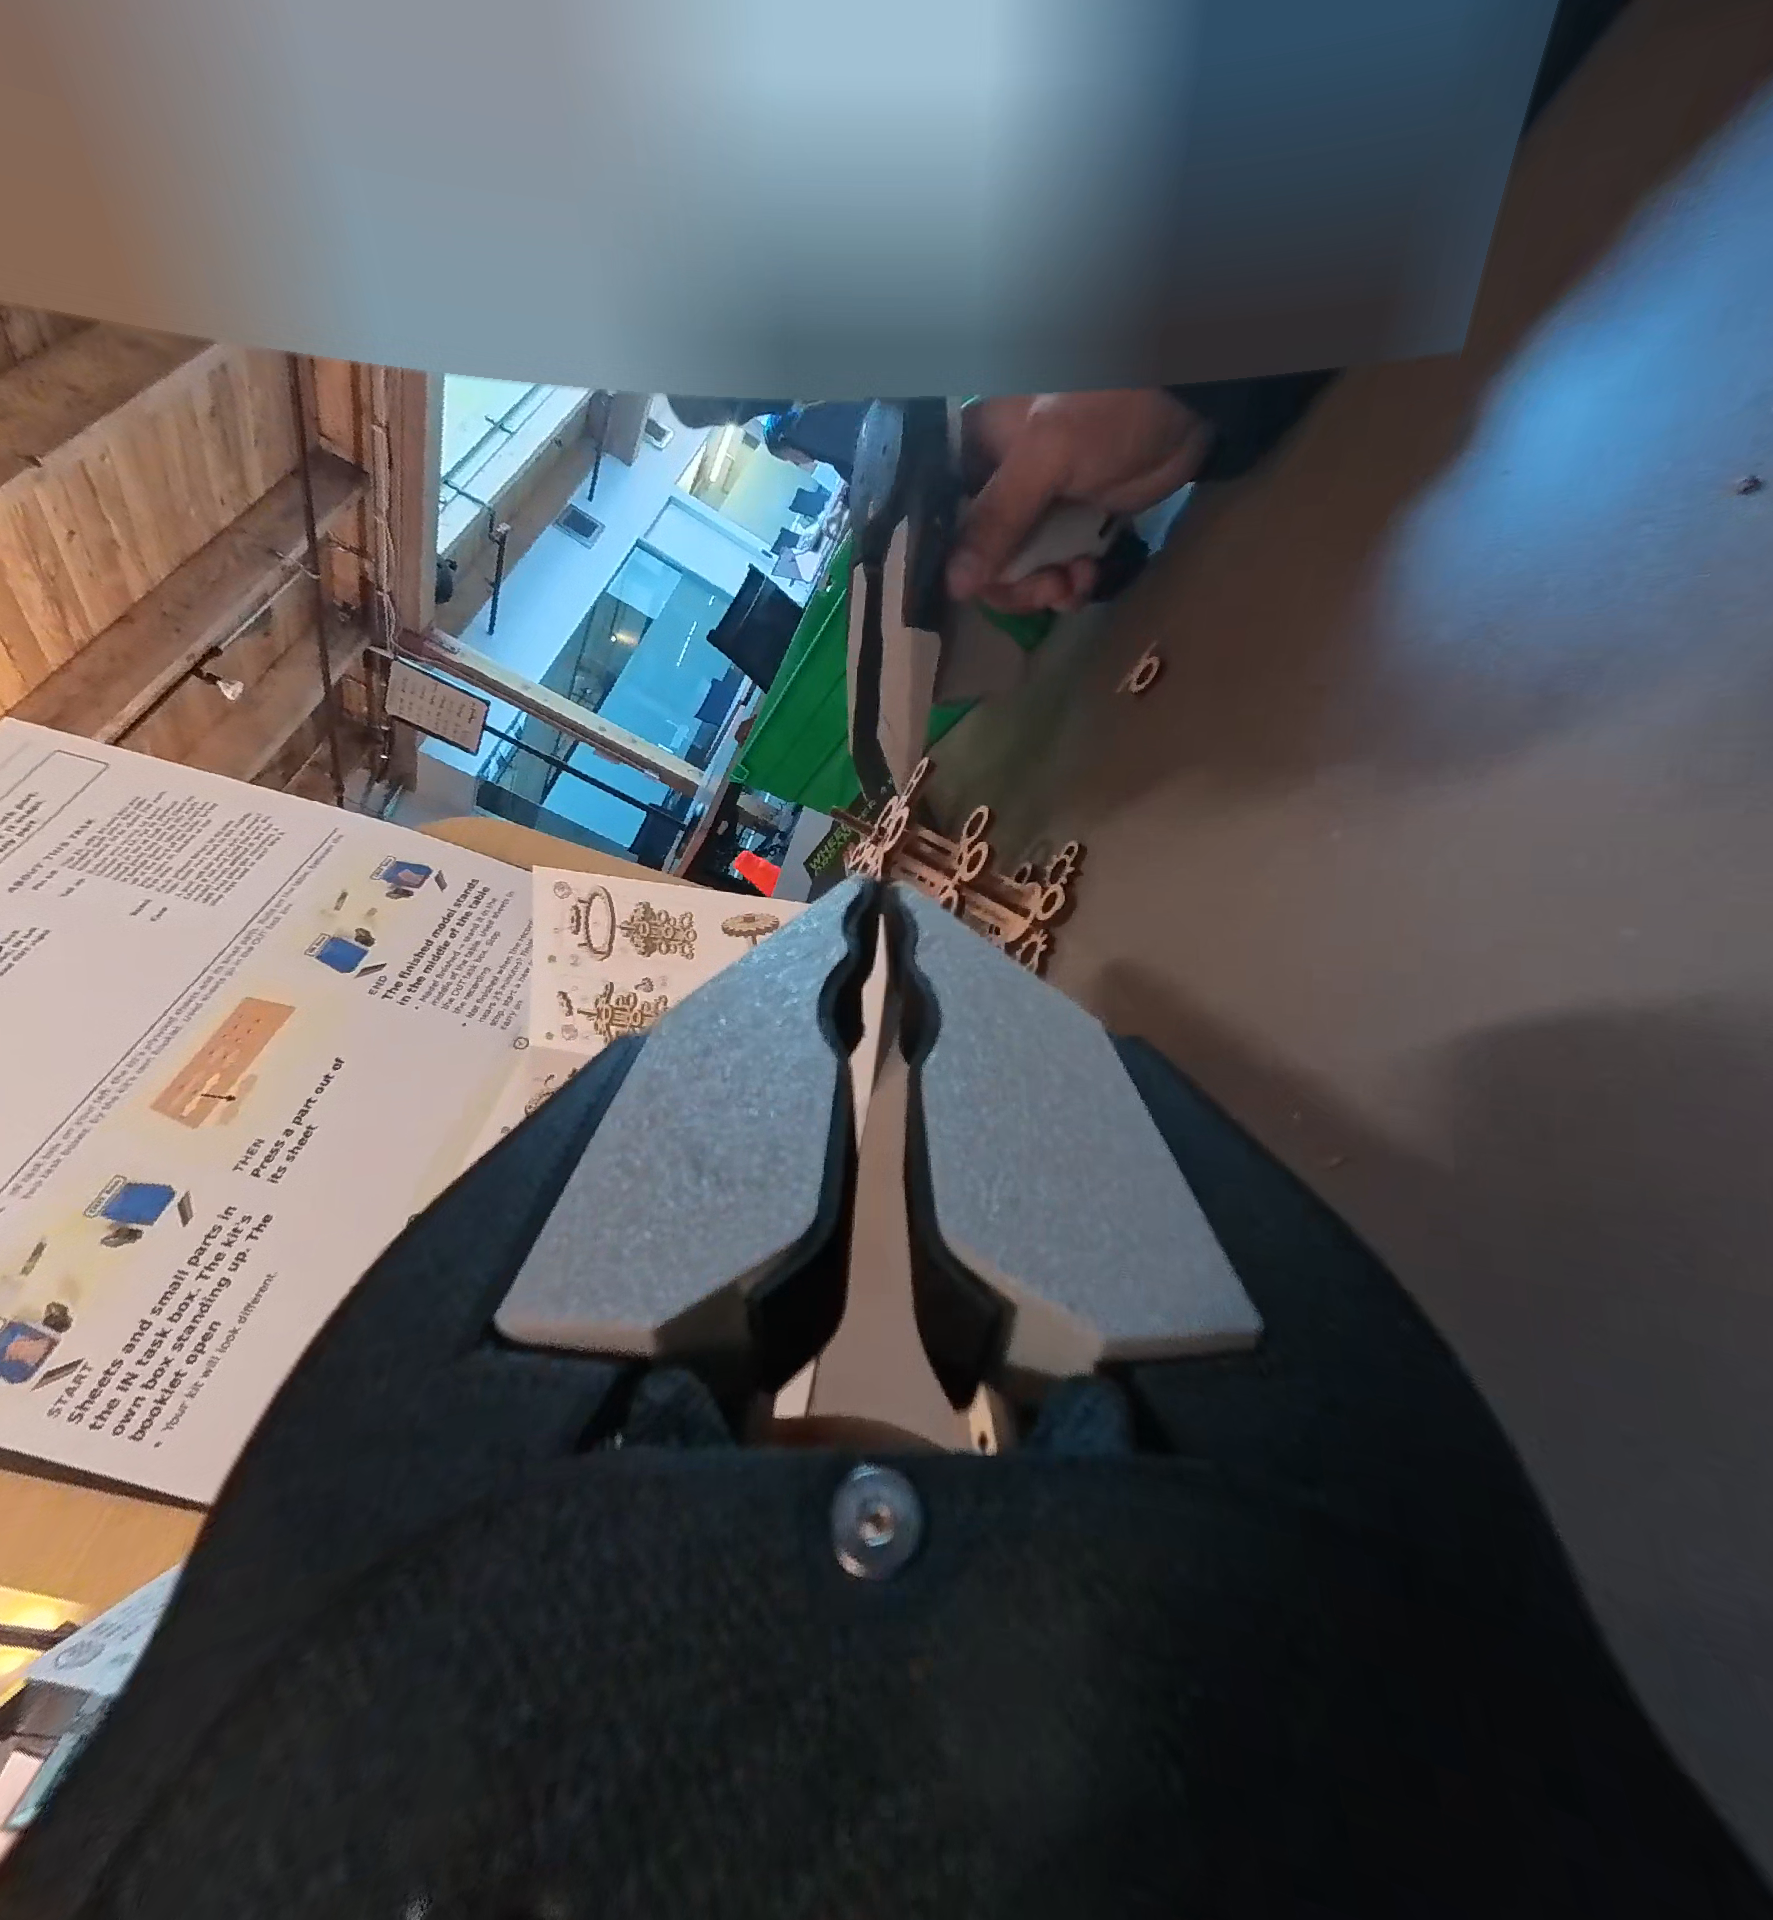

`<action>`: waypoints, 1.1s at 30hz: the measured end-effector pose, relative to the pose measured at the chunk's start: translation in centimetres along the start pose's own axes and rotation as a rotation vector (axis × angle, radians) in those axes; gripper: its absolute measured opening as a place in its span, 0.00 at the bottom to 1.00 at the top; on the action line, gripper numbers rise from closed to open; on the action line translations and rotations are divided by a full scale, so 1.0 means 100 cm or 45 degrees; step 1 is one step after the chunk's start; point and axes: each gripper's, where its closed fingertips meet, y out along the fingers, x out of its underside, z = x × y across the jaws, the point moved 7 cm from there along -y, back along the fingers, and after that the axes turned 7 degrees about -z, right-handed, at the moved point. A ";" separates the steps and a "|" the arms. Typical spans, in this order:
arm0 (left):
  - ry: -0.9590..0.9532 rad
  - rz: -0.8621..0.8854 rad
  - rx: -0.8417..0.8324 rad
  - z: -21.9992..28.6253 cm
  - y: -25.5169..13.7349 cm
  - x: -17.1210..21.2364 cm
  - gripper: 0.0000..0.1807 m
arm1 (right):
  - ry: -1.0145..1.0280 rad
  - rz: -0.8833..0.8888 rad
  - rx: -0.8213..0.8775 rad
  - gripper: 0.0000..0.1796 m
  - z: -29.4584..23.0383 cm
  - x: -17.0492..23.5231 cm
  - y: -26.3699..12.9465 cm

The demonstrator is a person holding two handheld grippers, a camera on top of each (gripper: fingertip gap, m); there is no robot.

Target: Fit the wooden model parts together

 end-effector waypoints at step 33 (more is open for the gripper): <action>0.037 -0.024 -0.002 0.002 0.001 0.003 0.00 | -0.059 -0.022 0.000 0.18 -0.005 0.000 0.001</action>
